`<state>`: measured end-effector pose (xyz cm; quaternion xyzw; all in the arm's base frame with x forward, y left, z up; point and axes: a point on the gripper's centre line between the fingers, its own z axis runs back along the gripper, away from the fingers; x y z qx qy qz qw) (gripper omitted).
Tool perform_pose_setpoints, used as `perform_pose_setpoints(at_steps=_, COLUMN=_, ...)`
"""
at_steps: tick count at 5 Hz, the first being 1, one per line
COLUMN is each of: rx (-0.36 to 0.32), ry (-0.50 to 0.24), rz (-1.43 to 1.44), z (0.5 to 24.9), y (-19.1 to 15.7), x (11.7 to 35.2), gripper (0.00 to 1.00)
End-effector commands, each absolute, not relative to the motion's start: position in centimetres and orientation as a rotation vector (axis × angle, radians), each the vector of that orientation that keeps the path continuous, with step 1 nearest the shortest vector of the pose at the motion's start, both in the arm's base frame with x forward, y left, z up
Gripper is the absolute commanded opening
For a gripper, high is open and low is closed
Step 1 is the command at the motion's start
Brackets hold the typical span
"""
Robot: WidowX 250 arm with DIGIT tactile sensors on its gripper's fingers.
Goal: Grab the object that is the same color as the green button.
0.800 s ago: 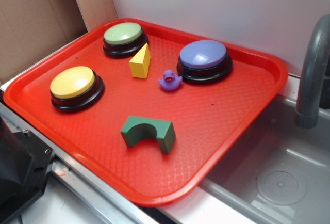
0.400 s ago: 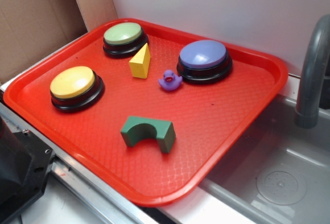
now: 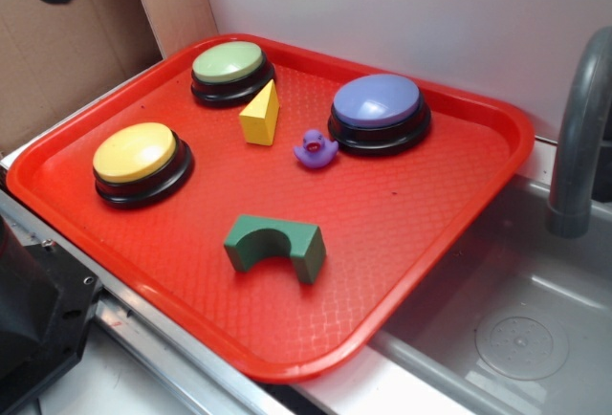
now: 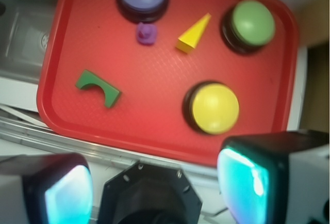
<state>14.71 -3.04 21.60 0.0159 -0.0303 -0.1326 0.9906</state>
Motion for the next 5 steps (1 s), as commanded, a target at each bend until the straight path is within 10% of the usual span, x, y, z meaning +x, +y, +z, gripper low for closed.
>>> perform_pose_setpoints(at_steps=1, rx=0.022, ry=-0.183, rz=-0.701, z=19.1, y=-5.3, x=18.7, gripper=1.0)
perform_pose_setpoints(at_steps=5, rx=0.013, ry=-0.132, rz=-1.004, z=9.6, y=-10.9, x=21.2, gripper=1.0)
